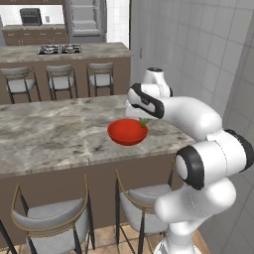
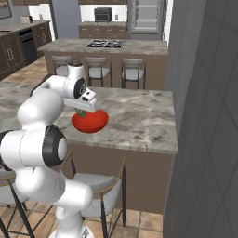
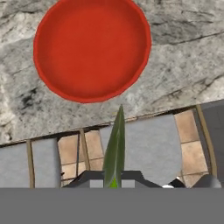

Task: There is a bowl on the dining counter. Grab a lemon wedge from the fridge and place it in the bowl. Then get the liquor bottle and glass cup from the cabinet and place them next to the bowl.

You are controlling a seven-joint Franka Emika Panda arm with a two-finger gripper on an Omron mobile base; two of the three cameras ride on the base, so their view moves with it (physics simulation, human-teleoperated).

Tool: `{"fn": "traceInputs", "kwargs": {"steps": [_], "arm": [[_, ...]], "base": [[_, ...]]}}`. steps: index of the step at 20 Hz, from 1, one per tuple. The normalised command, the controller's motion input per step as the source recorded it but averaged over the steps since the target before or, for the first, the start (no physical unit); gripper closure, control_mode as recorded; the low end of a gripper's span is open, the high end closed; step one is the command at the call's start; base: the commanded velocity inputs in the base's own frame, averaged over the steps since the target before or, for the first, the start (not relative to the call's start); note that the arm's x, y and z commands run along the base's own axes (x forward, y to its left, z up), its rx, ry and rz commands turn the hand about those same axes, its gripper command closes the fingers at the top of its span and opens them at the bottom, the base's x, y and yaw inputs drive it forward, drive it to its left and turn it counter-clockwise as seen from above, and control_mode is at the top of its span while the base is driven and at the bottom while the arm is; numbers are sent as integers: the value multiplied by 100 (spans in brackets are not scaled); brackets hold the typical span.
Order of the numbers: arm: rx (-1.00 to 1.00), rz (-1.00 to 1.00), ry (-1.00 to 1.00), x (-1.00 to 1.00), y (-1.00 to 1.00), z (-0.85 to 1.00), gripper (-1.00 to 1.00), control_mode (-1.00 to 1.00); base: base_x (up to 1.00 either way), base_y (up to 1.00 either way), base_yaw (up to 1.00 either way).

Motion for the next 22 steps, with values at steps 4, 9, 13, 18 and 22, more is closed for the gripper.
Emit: {"fn": "traceInputs", "kwargs": {"steps": [4, 9, 13, 18, 22], "arm": [[0, 0, 0, 42, 5, -29, 100, -100], [0, 0, 0, 36, 5, -25, 100, -100], [0, 0, 0, 30, 6, -24, 100, -100], [0, 0, 0, 12, 6, -18, 100, -100], [0, 0, 0, 30, 1, -19, 100, -100]], "base": [[0, 0, 0], [0, 0, 0], [0, 0, 0], [0, 0, 0], [0, 0, 0]]}}
